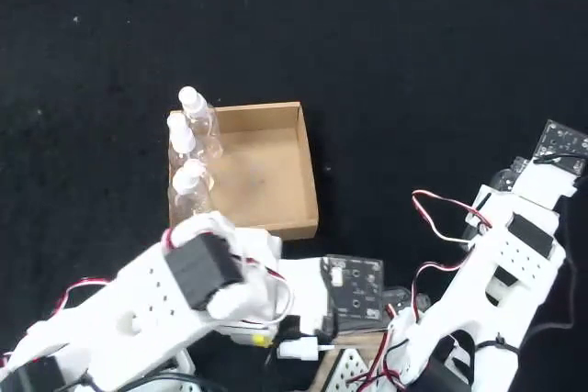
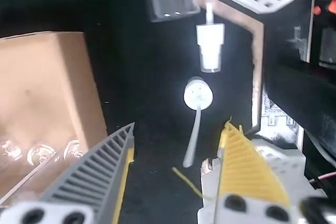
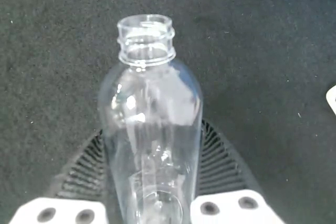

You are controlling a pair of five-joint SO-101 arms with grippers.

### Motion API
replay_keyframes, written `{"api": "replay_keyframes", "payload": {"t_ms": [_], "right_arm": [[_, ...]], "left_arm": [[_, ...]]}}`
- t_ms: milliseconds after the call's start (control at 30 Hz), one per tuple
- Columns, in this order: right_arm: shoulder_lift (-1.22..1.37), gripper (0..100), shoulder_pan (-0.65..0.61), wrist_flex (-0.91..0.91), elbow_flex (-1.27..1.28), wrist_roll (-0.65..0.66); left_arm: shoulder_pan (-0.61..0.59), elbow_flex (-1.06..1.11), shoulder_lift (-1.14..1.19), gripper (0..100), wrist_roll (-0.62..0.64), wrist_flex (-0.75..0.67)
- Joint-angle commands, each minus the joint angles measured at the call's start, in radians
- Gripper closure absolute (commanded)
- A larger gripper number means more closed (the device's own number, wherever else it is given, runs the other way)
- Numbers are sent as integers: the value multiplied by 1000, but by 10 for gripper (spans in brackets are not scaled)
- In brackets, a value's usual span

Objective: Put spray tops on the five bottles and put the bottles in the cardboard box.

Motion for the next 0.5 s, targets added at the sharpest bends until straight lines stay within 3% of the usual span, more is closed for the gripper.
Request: {"api": "replay_keyframes", "payload": {"t_ms": [0, 467], "right_arm": [[4, 987, 9, -23, -8, 8], [1, 987, 9, -21, -12, 8]], "left_arm": [[41, -42, 21, 761, 3, 8], [74, 33, 20, 766, 8, 6]]}}
